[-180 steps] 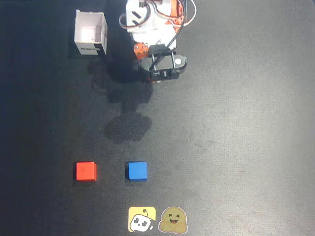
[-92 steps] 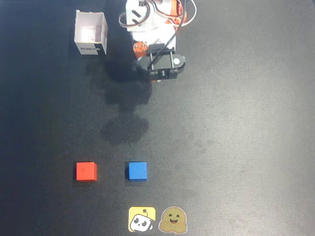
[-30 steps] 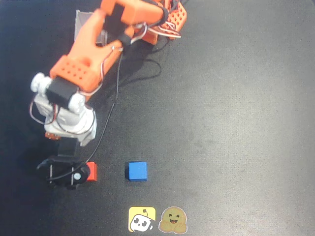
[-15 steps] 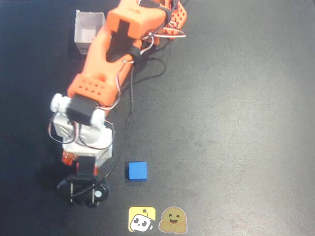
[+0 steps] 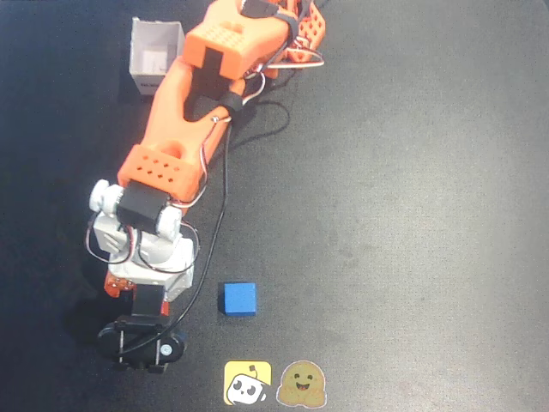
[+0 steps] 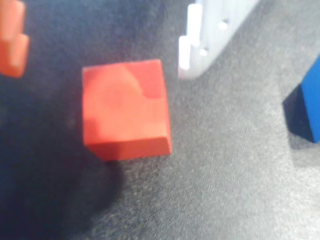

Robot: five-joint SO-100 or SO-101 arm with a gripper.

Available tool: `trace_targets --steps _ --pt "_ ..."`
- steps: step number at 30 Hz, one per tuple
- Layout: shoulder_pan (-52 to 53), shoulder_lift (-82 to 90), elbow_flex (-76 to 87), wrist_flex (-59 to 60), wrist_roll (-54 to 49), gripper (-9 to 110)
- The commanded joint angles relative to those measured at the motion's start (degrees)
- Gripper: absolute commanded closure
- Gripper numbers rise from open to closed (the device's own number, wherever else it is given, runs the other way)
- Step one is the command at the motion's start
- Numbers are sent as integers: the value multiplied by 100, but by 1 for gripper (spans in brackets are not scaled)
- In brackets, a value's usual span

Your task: Put the red cube on top of the blue cube.

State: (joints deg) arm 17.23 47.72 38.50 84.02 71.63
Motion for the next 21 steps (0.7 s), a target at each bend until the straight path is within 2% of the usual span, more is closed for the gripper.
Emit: trace_targets --steps 1,21 --pt "-18 79 158 -246 -62 77" --pt "44 -26 1160 -1072 -404 78"
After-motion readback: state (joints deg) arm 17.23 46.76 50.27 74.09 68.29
